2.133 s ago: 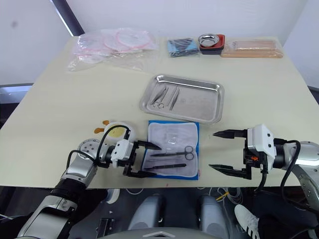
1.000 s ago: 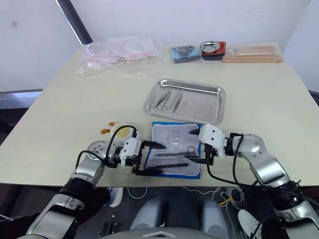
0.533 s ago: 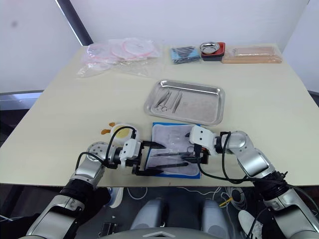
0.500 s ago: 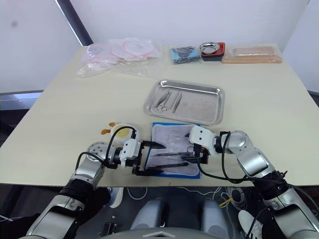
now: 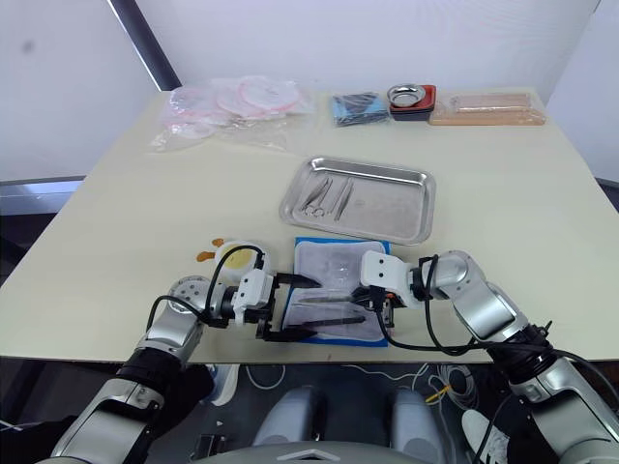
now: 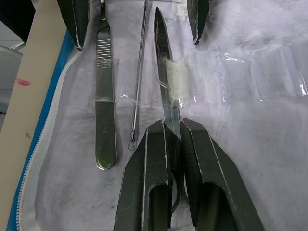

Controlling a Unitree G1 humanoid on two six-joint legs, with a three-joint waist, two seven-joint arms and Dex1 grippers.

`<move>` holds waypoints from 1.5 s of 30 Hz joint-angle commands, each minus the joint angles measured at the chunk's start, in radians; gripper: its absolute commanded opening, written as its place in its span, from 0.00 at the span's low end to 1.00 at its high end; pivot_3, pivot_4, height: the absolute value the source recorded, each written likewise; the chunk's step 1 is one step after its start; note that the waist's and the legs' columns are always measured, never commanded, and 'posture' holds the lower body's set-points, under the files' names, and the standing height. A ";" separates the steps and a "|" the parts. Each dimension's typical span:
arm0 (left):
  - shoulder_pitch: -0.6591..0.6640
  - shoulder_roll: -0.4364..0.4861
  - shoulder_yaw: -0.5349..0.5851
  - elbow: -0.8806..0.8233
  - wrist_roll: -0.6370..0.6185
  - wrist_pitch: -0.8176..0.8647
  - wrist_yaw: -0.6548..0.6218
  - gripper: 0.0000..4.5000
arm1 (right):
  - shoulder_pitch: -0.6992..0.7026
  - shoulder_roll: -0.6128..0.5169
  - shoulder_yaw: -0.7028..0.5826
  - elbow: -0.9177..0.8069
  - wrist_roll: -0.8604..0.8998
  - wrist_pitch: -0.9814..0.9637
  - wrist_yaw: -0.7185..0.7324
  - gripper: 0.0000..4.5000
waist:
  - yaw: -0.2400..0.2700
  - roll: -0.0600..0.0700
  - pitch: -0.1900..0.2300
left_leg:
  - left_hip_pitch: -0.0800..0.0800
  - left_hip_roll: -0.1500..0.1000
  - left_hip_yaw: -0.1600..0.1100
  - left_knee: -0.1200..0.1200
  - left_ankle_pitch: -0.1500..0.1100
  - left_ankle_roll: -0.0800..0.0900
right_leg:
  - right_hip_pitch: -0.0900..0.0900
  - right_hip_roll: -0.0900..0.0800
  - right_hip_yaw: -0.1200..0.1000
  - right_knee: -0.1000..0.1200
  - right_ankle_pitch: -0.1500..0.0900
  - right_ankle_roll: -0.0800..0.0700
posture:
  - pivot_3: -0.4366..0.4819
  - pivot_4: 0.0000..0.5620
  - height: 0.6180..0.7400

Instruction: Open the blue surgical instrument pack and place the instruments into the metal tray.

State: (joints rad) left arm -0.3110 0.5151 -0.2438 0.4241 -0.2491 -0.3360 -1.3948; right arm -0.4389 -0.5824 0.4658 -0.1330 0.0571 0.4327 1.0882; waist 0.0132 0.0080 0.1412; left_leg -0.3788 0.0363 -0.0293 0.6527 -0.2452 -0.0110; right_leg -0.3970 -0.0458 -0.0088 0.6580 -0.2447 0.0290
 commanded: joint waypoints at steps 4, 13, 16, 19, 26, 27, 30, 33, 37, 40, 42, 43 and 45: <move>0.048 0.003 -0.055 0.078 0.105 0.034 0.039 1.00 | -0.011 0.023 -0.013 -0.066 0.006 0.035 -0.022 0.02 | -0.001 0.000 0.000 | 0.000 0.000 0.000 0.000 0.000 0.000 | 0.000 0.000 0.000 0.000 0.000 0.000 | 0.48 0.27 1.00; 0.049 0.012 -0.058 0.081 0.123 0.039 0.056 1.00 | -0.065 -0.036 0.027 -0.172 -0.048 0.148 0.006 0.02 | 0.000 0.001 0.001 | -0.001 0.000 -0.001 -0.001 0.000 0.000 | -0.001 -0.001 -0.001 -0.002 0.000 0.000 | 0.48 0.27 1.00; 0.047 0.011 -0.058 0.084 0.124 0.039 0.058 1.00 | -0.095 -0.073 0.043 -0.219 -0.068 0.184 0.026 0.02 | 0.000 0.002 0.001 | -0.001 0.000 -0.002 -0.001 0.000 0.000 | -0.001 -0.001 -0.002 -0.002 0.000 0.000 | 0.48 0.27 1.00; 0.048 0.009 -0.059 0.083 0.125 0.039 0.060 1.00 | -0.113 -0.101 0.053 -0.239 -0.078 0.208 0.038 0.02 | 0.000 0.002 0.001 | -0.001 0.000 -0.002 -0.002 0.000 0.000 | -0.001 -0.001 -0.002 -0.004 0.000 0.000 | 0.48 0.27 1.00; 0.052 0.006 -0.057 0.078 0.120 0.047 0.064 1.00 | -0.124 -0.163 0.011 -0.265 -0.052 0.224 0.068 0.02 | 0.000 0.003 0.002 | -0.002 0.000 -0.002 -0.004 0.000 -0.001 | -0.001 -0.002 -0.003 -0.008 0.000 0.000 | 0.48 0.27 1.00; 0.053 0.006 -0.057 0.078 0.120 0.047 0.064 1.00 | -0.123 -0.171 0.004 -0.267 -0.048 0.224 0.071 0.02 | 0.000 0.003 0.002 | -0.002 0.000 -0.003 -0.005 0.000 -0.001 | -0.001 -0.002 -0.003 -0.008 0.000 0.000 | 0.48 0.27 1.00; 0.055 0.006 -0.058 0.073 0.120 0.051 0.065 1.00 | -0.115 -0.211 -0.013 -0.278 -0.038 0.219 0.085 0.02 | 0.000 0.003 0.003 | -0.003 0.000 -0.003 -0.005 0.000 -0.001 | -0.001 -0.002 -0.004 -0.010 0.000 0.000 | 0.48 0.27 1.00; 0.055 0.005 -0.059 0.074 0.121 0.051 0.066 1.00 | -0.098 -0.259 -0.042 -0.278 -0.029 0.195 0.097 0.02 | 0.000 0.003 0.003 | -0.003 0.000 -0.003 -0.006 0.000 -0.001 | -0.001 -0.002 -0.004 -0.011 0.000 0.000 | 0.48 0.27 1.00; 0.056 0.004 -0.059 0.073 0.121 0.052 0.067 1.00 | -0.072 -0.299 -0.079 -0.276 -0.012 0.159 0.102 0.02 | 0.000 0.003 0.005 | -0.003 0.000 -0.002 -0.007 0.000 -0.001 | -0.001 -0.003 -0.004 -0.013 0.000 0.000 | 0.48 0.27 1.00; 0.056 0.002 -0.058 0.075 0.123 0.056 0.074 1.00 | -0.044 -0.327 -0.125 -0.266 0.011 0.098 0.112 0.02 | 0.001 0.003 0.005 | -0.003 0.000 -0.002 -0.009 0.000 -0.001 | -0.001 -0.003 -0.005 -0.014 0.000 0.000 | 0.48 0.27 1.00; 0.055 0.000 -0.057 0.077 0.123 0.057 0.075 1.00 | -0.028 -0.347 -0.154 -0.258 0.031 0.067 0.127 0.02 | 0.001 0.004 0.005 | -0.003 0.000 -0.002 -0.009 0.000 -0.001 | -0.001 -0.003 -0.005 -0.015 0.000 0.000 | 0.48 0.27 1.00; 0.055 0.000 -0.057 0.078 0.123 0.057 0.075 1.00 | -0.020 -0.354 -0.170 -0.255 0.044 0.054 0.133 0.02 | 0.001 0.005 0.006 | -0.003 0.000 -0.002 -0.010 0.000 -0.001 | -0.001 -0.003 -0.005 -0.015 0.000 0.000 | 0.48 0.27 1.00; 0.055 -0.001 -0.057 0.078 0.123 0.056 0.074 1.00 | -0.003 -0.370 -0.195 -0.252 0.063 0.029 0.147 0.02 | 0.001 0.005 0.006 | -0.003 0.000 -0.002 -0.010 0.000 -0.001 | -0.001 -0.003 -0.005 -0.015 0.000 0.000 | 0.48 0.27 1.00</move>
State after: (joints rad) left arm -0.3009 0.5124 -0.2467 0.4034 -0.2492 -0.3204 -1.3904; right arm -0.4469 -0.9399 0.3187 -0.3719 0.0944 0.4957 1.2200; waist 0.0139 0.0128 0.1469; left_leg -0.3815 0.0364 -0.0312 0.6429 -0.2457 -0.0118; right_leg -0.3978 -0.0488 -0.0136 0.6427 -0.2448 0.0294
